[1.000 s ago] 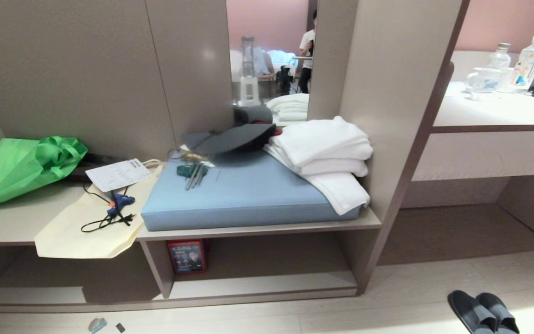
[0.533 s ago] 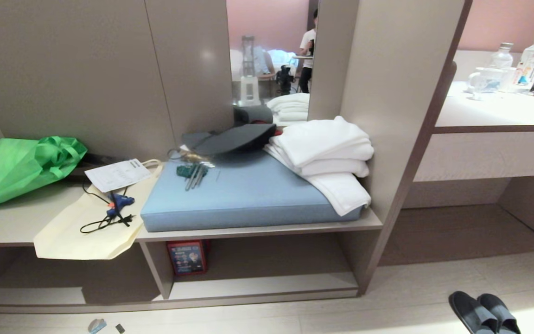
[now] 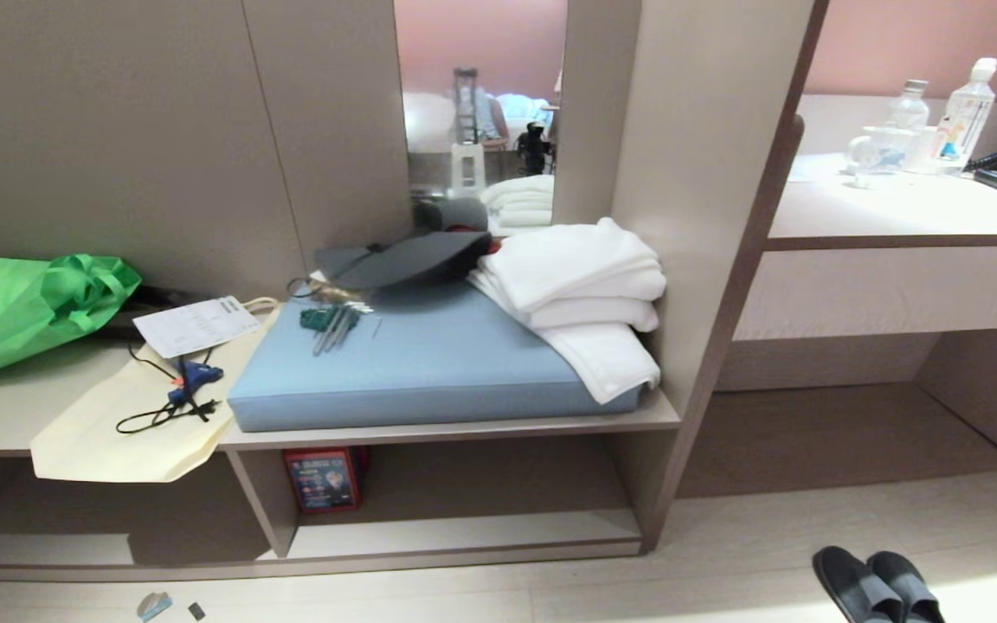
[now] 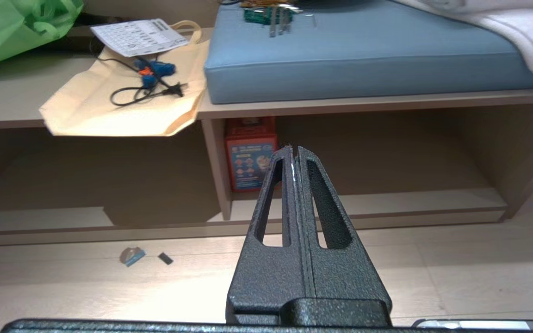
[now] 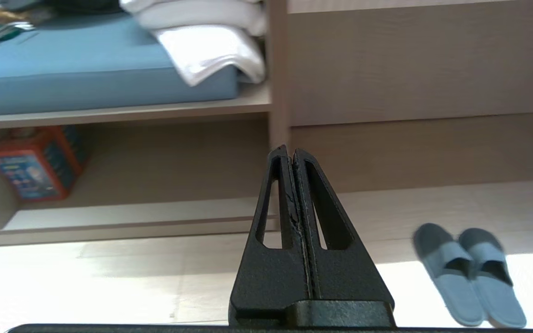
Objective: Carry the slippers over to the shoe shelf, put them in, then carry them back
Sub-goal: Pick up the slippers on the floor
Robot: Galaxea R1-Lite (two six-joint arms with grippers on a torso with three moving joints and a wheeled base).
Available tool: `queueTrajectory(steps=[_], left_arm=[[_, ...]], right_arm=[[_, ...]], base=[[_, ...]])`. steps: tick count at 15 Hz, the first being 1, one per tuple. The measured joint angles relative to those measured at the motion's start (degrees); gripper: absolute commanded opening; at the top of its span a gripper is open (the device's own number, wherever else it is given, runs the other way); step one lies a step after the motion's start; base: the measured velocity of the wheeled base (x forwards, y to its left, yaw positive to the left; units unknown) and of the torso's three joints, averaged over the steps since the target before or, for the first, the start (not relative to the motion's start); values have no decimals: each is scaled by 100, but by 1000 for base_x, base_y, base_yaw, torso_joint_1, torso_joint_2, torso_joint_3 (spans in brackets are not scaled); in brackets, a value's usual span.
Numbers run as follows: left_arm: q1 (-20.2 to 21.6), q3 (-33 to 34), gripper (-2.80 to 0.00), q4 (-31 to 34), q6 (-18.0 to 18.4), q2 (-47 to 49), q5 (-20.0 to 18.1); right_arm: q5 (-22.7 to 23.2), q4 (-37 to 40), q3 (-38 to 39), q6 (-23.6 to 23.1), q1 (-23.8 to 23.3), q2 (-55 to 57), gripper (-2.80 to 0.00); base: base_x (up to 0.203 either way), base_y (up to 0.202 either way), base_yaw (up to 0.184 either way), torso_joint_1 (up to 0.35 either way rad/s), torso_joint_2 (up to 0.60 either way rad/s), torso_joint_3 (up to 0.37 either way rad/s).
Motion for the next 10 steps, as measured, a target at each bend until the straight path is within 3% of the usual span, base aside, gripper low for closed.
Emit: queueTrajectory(steps=[10], left_arm=[[0, 2, -280, 1, 1, 0, 0]], right_arm=[[2, 0, 0, -2, 2, 0, -280]], base=[[0, -197, 2, 3, 2, 3]])
